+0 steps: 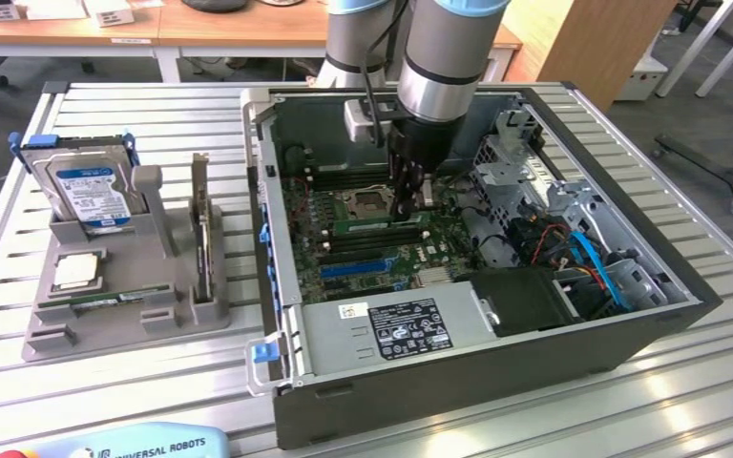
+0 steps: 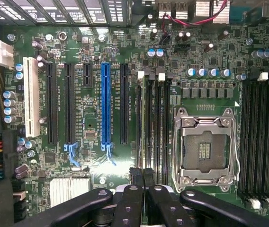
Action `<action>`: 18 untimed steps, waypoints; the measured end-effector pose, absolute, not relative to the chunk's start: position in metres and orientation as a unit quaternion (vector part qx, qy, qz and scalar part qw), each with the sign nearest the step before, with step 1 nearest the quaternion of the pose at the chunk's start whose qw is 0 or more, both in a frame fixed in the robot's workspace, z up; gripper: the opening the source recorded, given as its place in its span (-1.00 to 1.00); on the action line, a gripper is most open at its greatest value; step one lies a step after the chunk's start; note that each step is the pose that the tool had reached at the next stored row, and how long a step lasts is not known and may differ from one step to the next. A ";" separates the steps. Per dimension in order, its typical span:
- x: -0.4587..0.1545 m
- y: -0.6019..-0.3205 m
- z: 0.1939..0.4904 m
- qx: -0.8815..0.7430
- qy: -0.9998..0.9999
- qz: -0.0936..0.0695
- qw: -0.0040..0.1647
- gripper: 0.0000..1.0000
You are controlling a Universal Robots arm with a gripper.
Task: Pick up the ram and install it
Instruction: 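Insert the ram into the slot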
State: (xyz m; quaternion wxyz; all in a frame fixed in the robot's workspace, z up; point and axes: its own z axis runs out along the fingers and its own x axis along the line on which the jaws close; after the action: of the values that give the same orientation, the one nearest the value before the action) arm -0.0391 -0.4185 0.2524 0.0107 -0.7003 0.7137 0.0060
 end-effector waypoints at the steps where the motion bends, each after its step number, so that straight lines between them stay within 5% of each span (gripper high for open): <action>1: -0.039 -0.418 0.252 -0.700 0.714 0.006 0.011 -0.76; 18: -0.039 -0.418 0.247 -0.700 0.714 0.006 0.011 -0.76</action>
State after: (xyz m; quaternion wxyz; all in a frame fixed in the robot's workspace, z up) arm -0.0391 -0.4185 0.2467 0.0108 -0.7004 0.7137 0.0060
